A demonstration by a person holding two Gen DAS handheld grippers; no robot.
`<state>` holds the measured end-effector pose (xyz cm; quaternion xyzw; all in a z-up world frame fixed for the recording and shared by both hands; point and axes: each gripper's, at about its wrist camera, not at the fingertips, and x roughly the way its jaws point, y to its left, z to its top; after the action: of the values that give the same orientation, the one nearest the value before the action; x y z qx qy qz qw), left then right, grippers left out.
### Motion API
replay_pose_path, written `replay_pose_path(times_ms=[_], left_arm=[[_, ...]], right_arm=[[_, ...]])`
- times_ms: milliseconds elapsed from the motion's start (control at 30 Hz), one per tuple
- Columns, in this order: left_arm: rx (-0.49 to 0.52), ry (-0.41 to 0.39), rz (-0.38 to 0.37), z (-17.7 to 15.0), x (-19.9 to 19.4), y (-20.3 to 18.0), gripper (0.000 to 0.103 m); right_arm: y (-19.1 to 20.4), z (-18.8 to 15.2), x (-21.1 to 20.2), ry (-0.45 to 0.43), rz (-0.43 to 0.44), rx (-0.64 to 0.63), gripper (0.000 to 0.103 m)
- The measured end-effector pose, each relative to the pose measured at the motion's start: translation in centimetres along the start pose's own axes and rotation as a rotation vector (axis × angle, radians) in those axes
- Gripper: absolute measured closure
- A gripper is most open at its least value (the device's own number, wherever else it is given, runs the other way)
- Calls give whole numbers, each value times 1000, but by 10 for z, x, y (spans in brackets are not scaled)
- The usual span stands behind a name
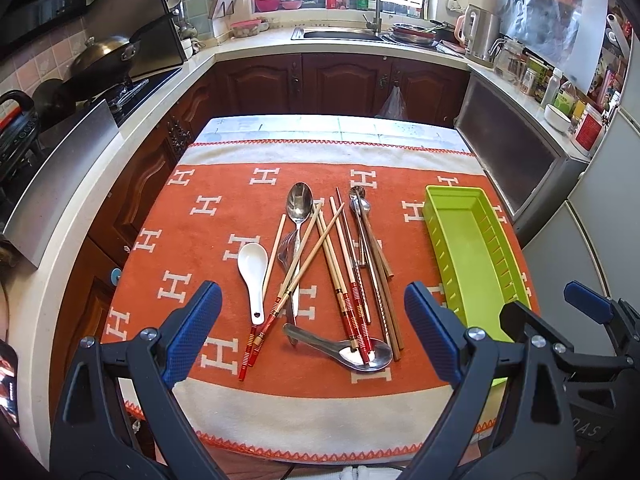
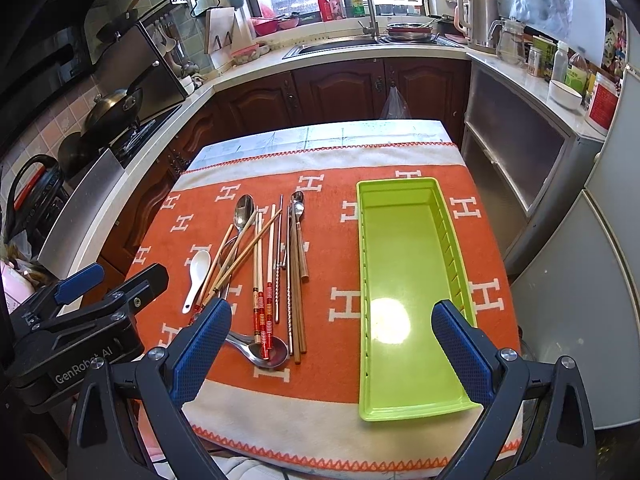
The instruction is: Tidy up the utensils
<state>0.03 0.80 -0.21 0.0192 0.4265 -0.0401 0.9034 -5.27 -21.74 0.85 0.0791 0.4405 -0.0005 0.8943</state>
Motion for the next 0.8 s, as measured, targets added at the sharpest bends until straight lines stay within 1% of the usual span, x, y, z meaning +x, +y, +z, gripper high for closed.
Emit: replay_pose_path(times_ms=[800], left_arm=[[5,32,8,-2,2,4,11]], right_arm=[[4,-6,1,5,-1,0,1]])
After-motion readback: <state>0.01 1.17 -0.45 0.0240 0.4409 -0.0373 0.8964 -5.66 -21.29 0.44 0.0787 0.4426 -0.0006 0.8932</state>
